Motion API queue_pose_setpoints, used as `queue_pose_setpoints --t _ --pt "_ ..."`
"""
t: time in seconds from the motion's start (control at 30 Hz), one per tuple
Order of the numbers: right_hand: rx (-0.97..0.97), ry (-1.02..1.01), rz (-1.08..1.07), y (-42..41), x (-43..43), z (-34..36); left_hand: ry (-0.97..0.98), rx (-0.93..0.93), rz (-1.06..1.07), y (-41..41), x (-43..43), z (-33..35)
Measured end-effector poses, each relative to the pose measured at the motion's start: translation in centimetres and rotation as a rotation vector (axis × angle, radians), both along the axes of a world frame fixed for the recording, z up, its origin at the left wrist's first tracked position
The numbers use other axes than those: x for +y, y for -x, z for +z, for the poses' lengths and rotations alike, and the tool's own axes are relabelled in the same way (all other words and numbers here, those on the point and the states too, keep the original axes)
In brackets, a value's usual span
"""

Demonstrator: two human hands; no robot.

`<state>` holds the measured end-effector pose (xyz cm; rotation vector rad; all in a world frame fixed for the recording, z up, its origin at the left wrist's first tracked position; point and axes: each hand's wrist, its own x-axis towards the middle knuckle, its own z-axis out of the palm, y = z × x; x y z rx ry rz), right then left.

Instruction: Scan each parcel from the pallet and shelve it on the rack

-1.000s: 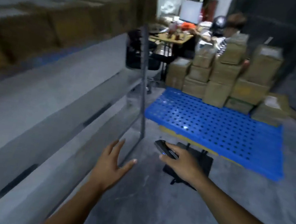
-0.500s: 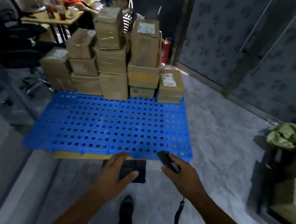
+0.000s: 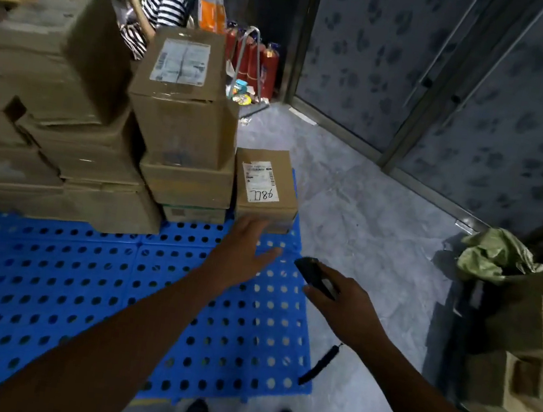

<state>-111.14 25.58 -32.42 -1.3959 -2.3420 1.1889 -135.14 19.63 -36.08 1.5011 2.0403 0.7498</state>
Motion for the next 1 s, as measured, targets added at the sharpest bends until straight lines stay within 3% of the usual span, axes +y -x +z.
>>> queue_pose_setpoints --t 0.1,0.23,0.33,0.5,0.57,0.63,0.73,0.87,1.0 --pt "0.031 -0.014 0.018 1.4 5.0 -0.5 -0.072 0.162 0.045 1.1 5.6 -1.4" --pt "0.055 -0.020 0.082 2.3 11.1 -1.5 0.164 0.522 0.070 2.1 9.7 -4.0" --pt "0.048 0.026 0.169 2.3 14.9 -1.5 0.202 0.558 0.157 0.1 9.5 -4.6" --pt "0.002 -0.004 0.469 3.3 19.6 -0.6 -0.026 0.519 0.275 -6.6 5.3 -5.0" --pt "-0.124 -0.036 0.646 3.6 20.6 -0.4 0.003 0.506 0.372 -8.7 3.4 -5.5" --pt "-0.306 -0.162 0.779 3.7 21.2 -0.2 0.082 0.342 0.504 -9.4 2.0 -6.1" --pt "-0.520 -0.430 0.931 4.1 21.4 0.6 0.090 -0.055 0.561 -9.8 1.0 -7.0" --pt "-0.637 -0.575 1.003 4.5 21.4 2.5 -0.056 -0.120 0.581 -10.4 1.1 -8.0" --pt "-0.696 -0.658 0.992 3.6 20.3 4.4 -0.084 -0.105 0.594 -10.8 0.9 -8.6"
